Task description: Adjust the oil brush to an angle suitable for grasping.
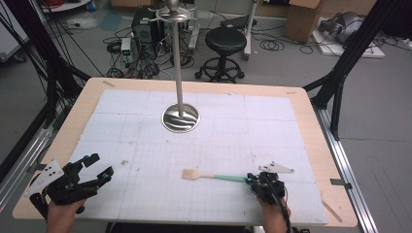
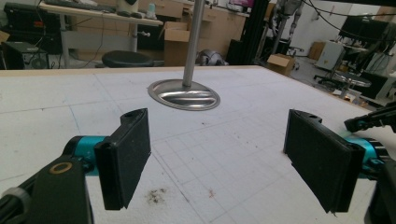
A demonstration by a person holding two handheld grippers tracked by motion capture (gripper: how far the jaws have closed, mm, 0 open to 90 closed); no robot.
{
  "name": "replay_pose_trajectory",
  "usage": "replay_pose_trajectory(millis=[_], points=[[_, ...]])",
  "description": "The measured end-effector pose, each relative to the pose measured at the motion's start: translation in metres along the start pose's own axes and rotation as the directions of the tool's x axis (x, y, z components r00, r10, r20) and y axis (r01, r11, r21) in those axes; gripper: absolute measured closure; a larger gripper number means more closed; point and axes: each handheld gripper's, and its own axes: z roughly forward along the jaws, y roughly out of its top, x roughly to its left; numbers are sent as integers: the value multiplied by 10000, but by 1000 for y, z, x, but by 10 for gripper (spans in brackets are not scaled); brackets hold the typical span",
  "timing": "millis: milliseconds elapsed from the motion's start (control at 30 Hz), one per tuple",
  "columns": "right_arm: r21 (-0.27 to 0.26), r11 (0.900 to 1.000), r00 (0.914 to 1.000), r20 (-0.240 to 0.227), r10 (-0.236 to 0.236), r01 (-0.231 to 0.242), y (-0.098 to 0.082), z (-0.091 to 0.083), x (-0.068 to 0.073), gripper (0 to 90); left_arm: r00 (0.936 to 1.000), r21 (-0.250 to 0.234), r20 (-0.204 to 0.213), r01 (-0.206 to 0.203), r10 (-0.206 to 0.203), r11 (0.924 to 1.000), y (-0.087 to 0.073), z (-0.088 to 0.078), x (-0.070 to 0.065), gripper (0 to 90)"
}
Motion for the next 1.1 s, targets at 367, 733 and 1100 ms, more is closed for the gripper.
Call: replay_pose_trajectory(millis=[367,733,1100], points=[[228,9982,9978,-374,-539,548,34,39,36,890,10000,-66,-13,72,-72,10000,0,-1,1,233],[240,9978,9935,-966,-600,625,48,58,58,890,10000,-71,5,84,-84,9999,0,-1,3,233],[206,9957,9800,-1800,-851,903,56,74,86,890,9998,132,167,-101,98,9999,0,3,-1,233]])
